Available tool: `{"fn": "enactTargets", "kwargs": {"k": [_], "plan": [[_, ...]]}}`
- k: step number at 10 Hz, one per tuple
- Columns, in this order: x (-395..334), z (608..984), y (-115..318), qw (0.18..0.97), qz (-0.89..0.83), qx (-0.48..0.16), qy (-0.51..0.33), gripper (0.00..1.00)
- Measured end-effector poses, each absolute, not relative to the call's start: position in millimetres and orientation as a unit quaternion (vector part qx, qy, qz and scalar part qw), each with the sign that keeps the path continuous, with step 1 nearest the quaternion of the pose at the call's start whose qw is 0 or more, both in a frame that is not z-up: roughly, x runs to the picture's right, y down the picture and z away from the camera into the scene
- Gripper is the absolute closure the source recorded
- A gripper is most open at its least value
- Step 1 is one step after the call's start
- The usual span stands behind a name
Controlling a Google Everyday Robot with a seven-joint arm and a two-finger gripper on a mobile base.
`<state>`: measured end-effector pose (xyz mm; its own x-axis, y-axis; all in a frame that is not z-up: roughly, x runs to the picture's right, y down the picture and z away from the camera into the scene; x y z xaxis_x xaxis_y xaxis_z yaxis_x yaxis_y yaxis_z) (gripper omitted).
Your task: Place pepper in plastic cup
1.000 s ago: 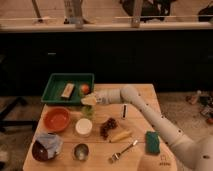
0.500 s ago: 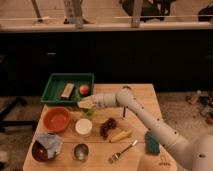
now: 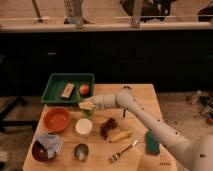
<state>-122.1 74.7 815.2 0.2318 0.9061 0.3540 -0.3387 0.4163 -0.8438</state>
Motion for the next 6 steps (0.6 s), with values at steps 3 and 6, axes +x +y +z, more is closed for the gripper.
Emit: {"fn": "enactTargets", "kwargs": {"k": [3,6], "plan": [[-122.9,818.4,75.6,0.729,0.433,-0.309,-0.430,1.00],[-120.7,821.8,75.9,0.736,0.434,-0.303,-0.422,0.97]]}}
